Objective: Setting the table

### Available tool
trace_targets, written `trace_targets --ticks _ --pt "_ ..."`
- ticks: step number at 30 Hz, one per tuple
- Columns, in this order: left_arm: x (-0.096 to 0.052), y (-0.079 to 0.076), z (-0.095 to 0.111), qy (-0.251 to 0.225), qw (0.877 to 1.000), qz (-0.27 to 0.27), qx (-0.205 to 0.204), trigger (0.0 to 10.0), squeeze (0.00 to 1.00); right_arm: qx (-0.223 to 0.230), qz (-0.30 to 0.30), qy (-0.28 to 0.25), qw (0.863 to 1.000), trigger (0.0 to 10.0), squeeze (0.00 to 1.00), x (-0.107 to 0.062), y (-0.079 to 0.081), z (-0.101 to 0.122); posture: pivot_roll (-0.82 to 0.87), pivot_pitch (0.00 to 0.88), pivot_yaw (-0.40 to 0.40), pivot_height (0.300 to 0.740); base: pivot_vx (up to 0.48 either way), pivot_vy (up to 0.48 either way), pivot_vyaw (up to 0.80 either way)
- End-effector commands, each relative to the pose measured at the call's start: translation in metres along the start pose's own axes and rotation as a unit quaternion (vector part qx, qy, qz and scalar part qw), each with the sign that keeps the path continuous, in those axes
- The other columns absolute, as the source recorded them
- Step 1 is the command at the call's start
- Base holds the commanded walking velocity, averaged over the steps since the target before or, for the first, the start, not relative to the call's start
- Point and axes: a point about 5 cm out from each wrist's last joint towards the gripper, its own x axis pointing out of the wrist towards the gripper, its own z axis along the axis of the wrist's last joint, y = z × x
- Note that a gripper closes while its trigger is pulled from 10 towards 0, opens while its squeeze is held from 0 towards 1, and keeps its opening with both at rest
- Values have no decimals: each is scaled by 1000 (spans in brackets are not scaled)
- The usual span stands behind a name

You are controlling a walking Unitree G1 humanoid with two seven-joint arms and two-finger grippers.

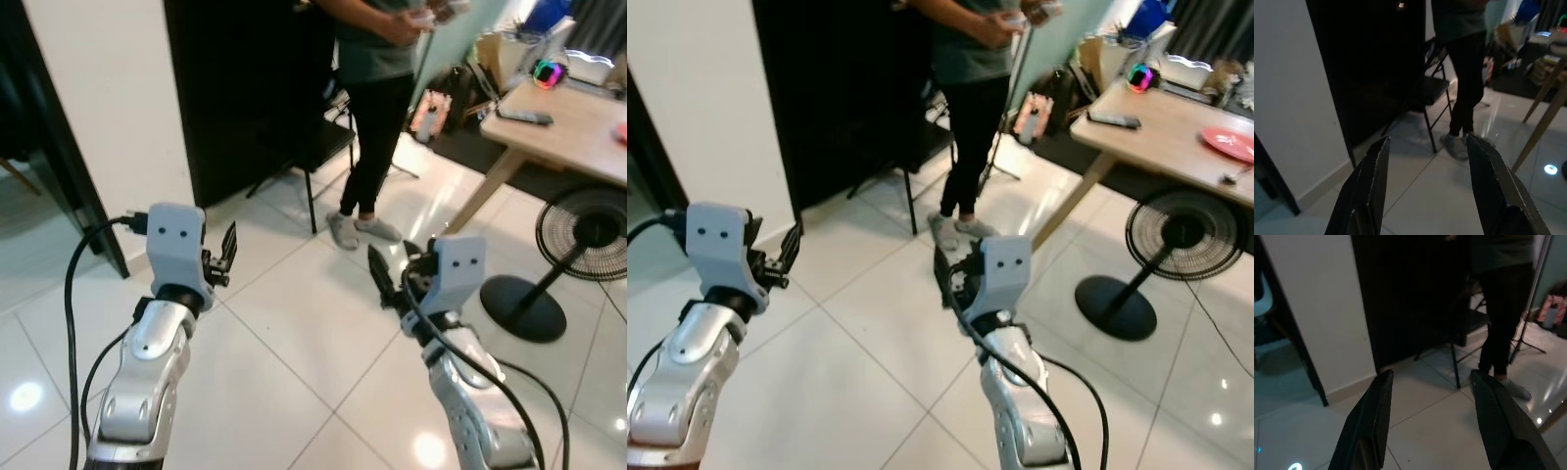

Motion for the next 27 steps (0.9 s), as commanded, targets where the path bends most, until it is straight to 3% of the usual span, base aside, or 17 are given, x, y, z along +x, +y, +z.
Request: trace_targets --ticks 1,5,11,27 --pt "-1 -3 -5 12 1000 -4 -13 10000 0 -7 -12 7 1000 10000 0 -2 -7 -2 -61 26 19 740 0 0 -800" --pt "-3 -2 -10 25 999 -10 -28 10000 0 -11 -11 9 1000 10000 0 -3 -7 -3 -60 26 19 740 0 0 -800" --pt "-5 -9 -16 44 996 -71 -41 10000 0 -22 -15 19 999 10000 0 -5 -9 -12 -59 20 35 740 0 0 -800" --pt "-4 -13 -13 40 995 -69 -57 10000 0 -23 -16 20 999 10000 0 -6 -8 -13 -60 24 32 740 0 0 -800"
